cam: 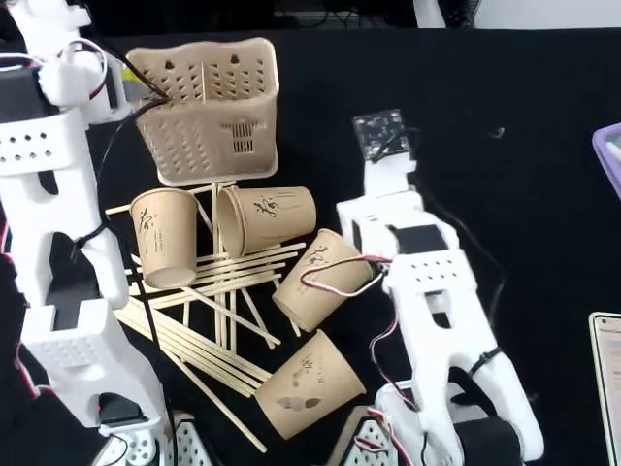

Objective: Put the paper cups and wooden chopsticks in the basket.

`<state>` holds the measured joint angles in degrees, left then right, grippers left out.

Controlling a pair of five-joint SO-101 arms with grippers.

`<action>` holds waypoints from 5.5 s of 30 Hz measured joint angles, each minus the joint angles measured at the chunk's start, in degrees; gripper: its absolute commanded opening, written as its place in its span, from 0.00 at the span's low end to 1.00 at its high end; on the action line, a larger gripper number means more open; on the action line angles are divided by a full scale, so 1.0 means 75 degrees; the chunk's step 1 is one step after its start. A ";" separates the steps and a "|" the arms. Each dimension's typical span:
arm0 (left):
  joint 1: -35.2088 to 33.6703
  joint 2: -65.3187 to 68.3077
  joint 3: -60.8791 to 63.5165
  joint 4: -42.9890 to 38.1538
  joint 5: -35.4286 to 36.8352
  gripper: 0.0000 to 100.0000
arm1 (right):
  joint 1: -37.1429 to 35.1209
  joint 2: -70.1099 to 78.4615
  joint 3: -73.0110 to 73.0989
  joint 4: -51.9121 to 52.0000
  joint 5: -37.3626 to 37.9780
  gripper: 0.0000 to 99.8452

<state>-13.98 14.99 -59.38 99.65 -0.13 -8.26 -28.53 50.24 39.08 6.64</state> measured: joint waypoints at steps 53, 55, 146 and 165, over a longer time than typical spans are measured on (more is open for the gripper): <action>-0.2661 -0.5650 1.0866 -0.3458 0.0985 0.27 | -0.2579 0.1875 -0.1383 -0.0375 -0.0891 0.01; -0.2661 -0.5861 1.1147 -0.3610 0.0985 0.27 | -0.2239 0.1653 -0.1430 -0.0246 -0.0891 0.01; -0.1805 -0.6212 1.3656 -0.6154 0.0985 0.27 | -0.0996 0.0258 -0.1430 0.4947 0.3141 0.22; -0.1805 -0.6212 1.3785 -0.6365 0.0985 0.27 | -0.0996 -0.1219 -0.2145 0.6904 0.5064 0.01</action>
<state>-27.52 -31.60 44.00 51.91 7.25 -15.74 -37.67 34.15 90.86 44.62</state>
